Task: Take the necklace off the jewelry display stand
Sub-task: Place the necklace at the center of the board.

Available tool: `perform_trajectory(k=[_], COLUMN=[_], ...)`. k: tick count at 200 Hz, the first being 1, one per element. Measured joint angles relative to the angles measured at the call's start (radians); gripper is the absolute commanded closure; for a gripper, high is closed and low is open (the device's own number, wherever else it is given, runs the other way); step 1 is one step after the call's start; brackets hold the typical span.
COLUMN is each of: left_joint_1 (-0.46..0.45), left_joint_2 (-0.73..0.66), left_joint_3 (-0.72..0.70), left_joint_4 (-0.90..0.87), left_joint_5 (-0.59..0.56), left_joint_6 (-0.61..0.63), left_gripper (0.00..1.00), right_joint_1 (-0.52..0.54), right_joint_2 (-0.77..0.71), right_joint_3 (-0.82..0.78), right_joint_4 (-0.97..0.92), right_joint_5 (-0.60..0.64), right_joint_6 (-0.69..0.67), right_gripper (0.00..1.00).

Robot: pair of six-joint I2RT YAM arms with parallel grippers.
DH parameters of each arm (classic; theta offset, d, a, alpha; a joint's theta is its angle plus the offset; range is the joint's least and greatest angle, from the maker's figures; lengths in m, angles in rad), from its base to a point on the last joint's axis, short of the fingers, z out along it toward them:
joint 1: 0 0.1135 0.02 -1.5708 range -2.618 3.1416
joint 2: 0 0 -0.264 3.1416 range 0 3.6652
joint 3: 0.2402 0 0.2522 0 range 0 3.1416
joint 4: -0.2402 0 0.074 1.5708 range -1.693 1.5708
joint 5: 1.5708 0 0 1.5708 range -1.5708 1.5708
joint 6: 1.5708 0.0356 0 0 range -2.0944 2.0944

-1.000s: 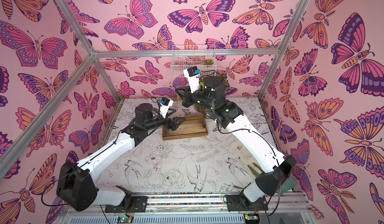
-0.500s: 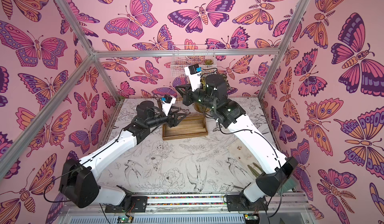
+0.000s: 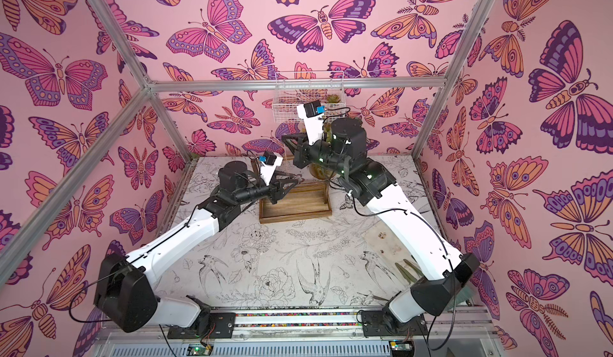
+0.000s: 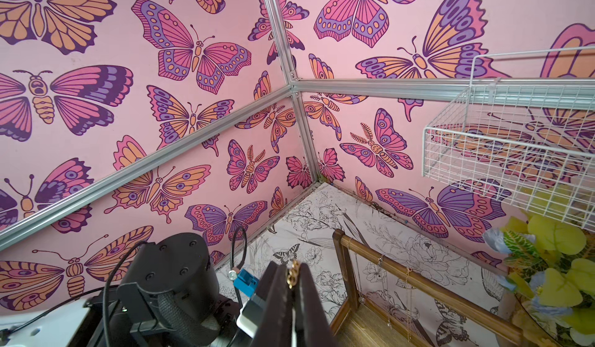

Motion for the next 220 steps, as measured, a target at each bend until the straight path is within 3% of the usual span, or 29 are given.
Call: perform_trajectory(k=[101,220], left_joint_1=[0.000,-0.008], left_joint_2=[-0.002,-0.016], left_joint_3=[0.000,-0.026], left_joint_4=[0.000,-0.002], left_joint_5=[0.000,-0.013], left_joint_6=[-0.002,-0.006], left_gripper=[0.90,0.91], right_joint_1=[0.000,0.000], right_joint_2=[0.000,-0.005], right_joint_3=[0.000,-0.022], right_joint_4=[0.000,0.015], right_joint_5=[0.008,0.010], right_joint_6=[0.000,0.016], right_gripper=[1.00,1.00])
